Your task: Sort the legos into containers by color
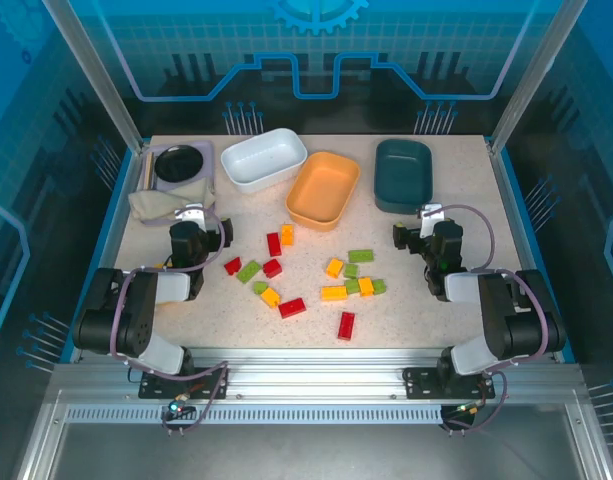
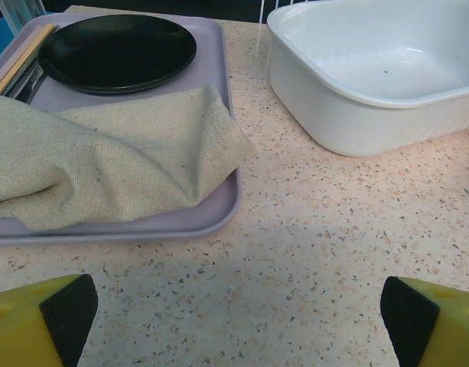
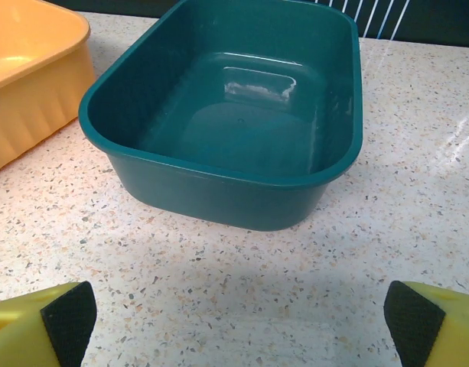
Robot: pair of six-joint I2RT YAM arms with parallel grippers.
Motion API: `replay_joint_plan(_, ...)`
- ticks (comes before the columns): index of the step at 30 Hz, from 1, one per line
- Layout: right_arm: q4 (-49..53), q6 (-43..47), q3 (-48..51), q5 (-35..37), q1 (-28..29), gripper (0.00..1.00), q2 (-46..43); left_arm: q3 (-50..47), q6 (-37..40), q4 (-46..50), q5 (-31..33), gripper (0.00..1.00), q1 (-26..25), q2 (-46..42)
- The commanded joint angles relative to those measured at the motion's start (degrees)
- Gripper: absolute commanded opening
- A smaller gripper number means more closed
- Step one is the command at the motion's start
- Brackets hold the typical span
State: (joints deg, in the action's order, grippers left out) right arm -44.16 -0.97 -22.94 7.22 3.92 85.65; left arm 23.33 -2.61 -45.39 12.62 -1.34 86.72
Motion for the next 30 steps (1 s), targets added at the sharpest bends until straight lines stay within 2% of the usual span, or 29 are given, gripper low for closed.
replay_joint_plan(1, -0.40, 0.60, -1.08, -0.92, -0.36, 1.00, 0.51, -0.49, 0.24, -1.44, 0.71, 0.99, -0.46, -0.05)
replay_joint_plan(28, -0.77, 0.65, -1.07, -0.90, -0.39, 1.00, 0.40, -0.49, 0.48, -1.50, 0.37, 0.99, -0.41, -0.17)
replay_joint_plan(30, 8.25, -0.14, -4.15, 2.93, 0.20, 1.00, -4.02, 2.43, 1.98, 6.93, 0.20, 0.99, -1.43, -4.31)
